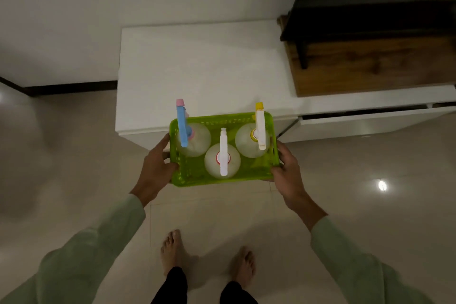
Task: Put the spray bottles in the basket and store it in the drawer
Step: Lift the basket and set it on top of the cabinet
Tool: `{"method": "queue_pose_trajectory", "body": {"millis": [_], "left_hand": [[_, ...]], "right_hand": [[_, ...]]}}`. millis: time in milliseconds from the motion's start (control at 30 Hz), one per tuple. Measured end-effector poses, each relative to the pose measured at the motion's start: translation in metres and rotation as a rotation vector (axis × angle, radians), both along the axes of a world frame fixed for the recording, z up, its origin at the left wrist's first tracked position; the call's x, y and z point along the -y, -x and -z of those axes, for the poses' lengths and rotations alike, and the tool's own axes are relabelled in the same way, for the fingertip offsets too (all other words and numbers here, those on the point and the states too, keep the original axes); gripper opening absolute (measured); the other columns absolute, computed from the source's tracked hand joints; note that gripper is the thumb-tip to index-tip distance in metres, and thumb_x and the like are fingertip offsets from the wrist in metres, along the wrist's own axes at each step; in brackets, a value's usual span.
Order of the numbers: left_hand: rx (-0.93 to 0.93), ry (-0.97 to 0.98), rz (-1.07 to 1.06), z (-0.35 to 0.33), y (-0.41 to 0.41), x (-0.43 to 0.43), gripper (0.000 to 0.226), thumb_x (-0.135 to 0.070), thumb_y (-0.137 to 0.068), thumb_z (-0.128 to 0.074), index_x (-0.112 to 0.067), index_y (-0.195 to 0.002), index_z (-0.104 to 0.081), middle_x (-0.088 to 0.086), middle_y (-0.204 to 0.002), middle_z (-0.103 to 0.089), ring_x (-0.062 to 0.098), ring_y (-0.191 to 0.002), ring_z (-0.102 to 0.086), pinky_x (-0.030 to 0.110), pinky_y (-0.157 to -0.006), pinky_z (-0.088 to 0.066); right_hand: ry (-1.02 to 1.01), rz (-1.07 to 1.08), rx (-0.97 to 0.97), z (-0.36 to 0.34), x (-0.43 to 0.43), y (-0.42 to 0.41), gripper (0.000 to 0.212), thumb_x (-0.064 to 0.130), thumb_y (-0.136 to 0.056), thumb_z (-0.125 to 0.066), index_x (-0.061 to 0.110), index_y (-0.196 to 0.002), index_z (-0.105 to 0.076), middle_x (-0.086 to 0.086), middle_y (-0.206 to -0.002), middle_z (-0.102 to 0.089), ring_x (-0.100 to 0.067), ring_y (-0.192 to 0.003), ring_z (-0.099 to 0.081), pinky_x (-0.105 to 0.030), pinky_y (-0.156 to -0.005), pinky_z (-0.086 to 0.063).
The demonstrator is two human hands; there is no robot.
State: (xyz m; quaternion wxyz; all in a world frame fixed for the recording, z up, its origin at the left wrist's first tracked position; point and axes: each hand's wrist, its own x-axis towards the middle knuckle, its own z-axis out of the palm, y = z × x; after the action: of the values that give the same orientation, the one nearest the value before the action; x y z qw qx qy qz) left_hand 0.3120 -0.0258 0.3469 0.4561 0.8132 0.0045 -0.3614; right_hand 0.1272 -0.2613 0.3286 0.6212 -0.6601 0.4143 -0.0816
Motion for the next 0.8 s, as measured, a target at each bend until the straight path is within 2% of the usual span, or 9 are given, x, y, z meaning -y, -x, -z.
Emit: {"method": "queue_pose_trajectory", "body": {"millis": [67, 200, 367, 500, 567, 700, 800], "left_hand": [[0.017, 0.013, -0.005, -0.012, -0.017, 0.008, 0.087, 0.012, -0.085, -0.055, -0.039, -0.151, -0.032, 0.017, -0.113, -0.068, 0.039, -0.098, -0.068, 0.059, -0.068, -0.061], [0.046, 0.013, -0.015, -0.027, -0.055, 0.023, 0.085, 0.011, -0.083, -0.053, -0.040, -0.149, -0.035, 0.021, -0.110, -0.068, 0.039, -0.097, -0.069, 0.062, -0.071, -0.059], [0.033, -0.010, -0.031, -0.024, -0.109, 0.040, 0.083, 0.012, -0.085, -0.048, -0.036, -0.152, -0.032, 0.020, -0.109, -0.068, 0.037, -0.093, -0.069, 0.051, -0.068, -0.062], [0.024, -0.019, -0.014, -0.011, -0.148, 0.050, 0.082, 0.011, -0.087, -0.047, -0.034, -0.153, -0.028, 0.021, -0.115, -0.067, 0.032, -0.089, -0.068, 0.045, -0.065, -0.061], [0.021, -0.024, -0.011, -0.004, -0.162, 0.053, 0.081, 0.011, -0.089, -0.047, -0.033, -0.154, -0.027, 0.021, -0.118, -0.066, 0.033, -0.092, -0.067, 0.047, -0.067, -0.061], [0.014, -0.049, -0.012, 0.006, -0.186, 0.058, 0.080, 0.011, -0.090, -0.046, -0.031, -0.155, -0.025, 0.024, -0.120, -0.064, 0.040, -0.103, -0.065, 0.061, -0.080, -0.058], [0.020, -0.064, -0.005, 0.013, -0.200, 0.059, 0.078, 0.010, -0.092, -0.046, -0.030, -0.156, -0.024, 0.024, -0.123, -0.063, 0.042, -0.110, -0.063, 0.065, -0.084, -0.055]], "right_hand": [[-0.019, -0.006, 0.007, -0.010, 0.009, -0.017, 0.076, -0.019, -0.084, -0.041, 0.033, -0.137, -0.058, -0.007, -0.129, -0.067, -0.028, -0.110, -0.069, -0.053, -0.074, -0.065], [-0.043, -0.010, 0.001, -0.021, 0.025, -0.057, 0.078, -0.018, -0.084, -0.040, 0.032, -0.142, -0.053, -0.005, -0.129, -0.065, -0.019, -0.103, -0.071, -0.043, -0.068, -0.065], [-0.008, 0.018, -0.045, -0.018, 0.037, -0.116, 0.075, -0.017, -0.084, -0.040, 0.029, -0.142, -0.054, -0.009, -0.127, -0.066, -0.028, -0.106, -0.070, -0.049, -0.071, -0.065], [0.037, 0.027, -0.115, -0.006, 0.044, -0.159, 0.074, -0.013, -0.085, -0.037, 0.034, -0.141, -0.053, -0.006, -0.122, -0.067, -0.030, -0.107, -0.068, -0.043, -0.070, -0.064], [0.053, 0.032, -0.141, 0.000, 0.046, -0.176, 0.074, -0.012, -0.085, -0.037, 0.035, -0.140, -0.053, -0.004, -0.118, -0.067, -0.032, -0.107, -0.068, -0.047, -0.072, -0.065], [0.127, 0.006, -0.179, 0.012, 0.049, -0.202, 0.071, -0.012, -0.086, -0.039, 0.033, -0.138, -0.055, -0.003, -0.112, -0.068, -0.032, -0.108, -0.066, -0.055, -0.087, -0.061], [0.116, -0.002, -0.181, 0.020, 0.049, -0.216, 0.068, -0.010, -0.086, -0.043, 0.033, -0.136, -0.057, 0.004, -0.103, -0.069, -0.032, -0.108, -0.066, -0.054, -0.087, -0.061]]}}
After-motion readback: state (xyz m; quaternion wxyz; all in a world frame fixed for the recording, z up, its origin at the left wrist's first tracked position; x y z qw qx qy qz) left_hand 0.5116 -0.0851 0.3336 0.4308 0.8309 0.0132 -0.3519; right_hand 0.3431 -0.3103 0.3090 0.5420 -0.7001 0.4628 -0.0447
